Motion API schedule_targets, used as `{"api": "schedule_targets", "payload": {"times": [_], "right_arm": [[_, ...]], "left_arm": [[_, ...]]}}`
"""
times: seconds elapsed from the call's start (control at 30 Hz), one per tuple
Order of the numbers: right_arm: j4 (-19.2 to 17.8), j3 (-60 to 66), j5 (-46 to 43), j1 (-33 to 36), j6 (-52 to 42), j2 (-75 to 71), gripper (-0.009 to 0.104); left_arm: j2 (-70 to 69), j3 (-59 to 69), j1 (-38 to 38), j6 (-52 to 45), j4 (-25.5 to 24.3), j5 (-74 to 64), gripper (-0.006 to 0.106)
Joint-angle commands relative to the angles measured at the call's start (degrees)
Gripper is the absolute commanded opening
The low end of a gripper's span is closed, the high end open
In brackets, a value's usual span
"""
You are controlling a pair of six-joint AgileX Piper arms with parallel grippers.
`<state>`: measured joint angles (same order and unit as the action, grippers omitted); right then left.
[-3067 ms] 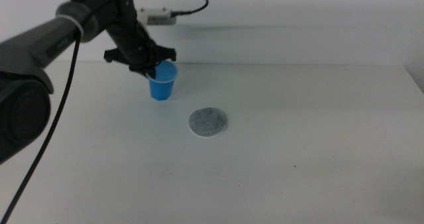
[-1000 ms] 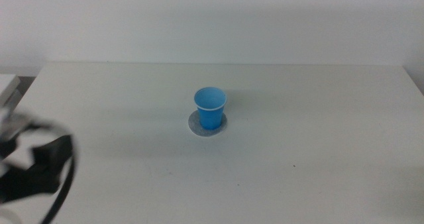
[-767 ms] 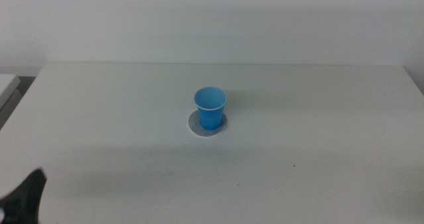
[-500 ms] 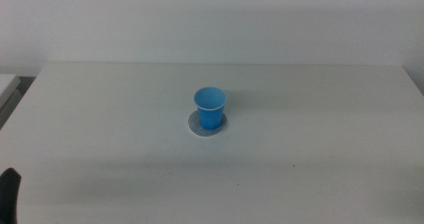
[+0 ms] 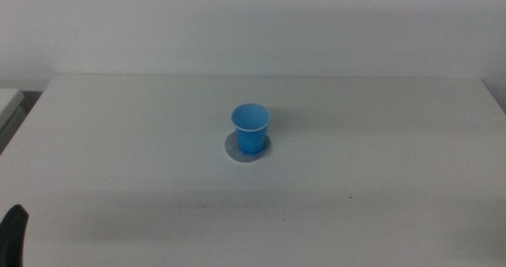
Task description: Place an empty cup on a cup mat.
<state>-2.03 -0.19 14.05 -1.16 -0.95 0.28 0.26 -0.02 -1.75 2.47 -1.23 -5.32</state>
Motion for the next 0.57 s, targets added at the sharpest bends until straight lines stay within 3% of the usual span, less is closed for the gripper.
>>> {"api": "schedule_targets", "payload": {"times": [0.0, 0.2, 0.53], "right_arm": [[-0.16, 0.19, -0.38, 0.12, -0.23, -0.28, 0.093], [-0.16, 0.19, -0.38, 0.12, -0.23, -0.28, 0.093], [-0.16, 0.19, -0.38, 0.12, -0.23, -0.28, 0.093]], "left_arm": [[-0.26, 0.02, 0.17, -2.47, 2.14, -0.08, 0.094], [-0.26, 0.02, 0.04, -2.47, 4.57, 0.02, 0.094], [-0.26, 0.02, 0.04, -2.47, 4.57, 0.02, 0.094]]}}
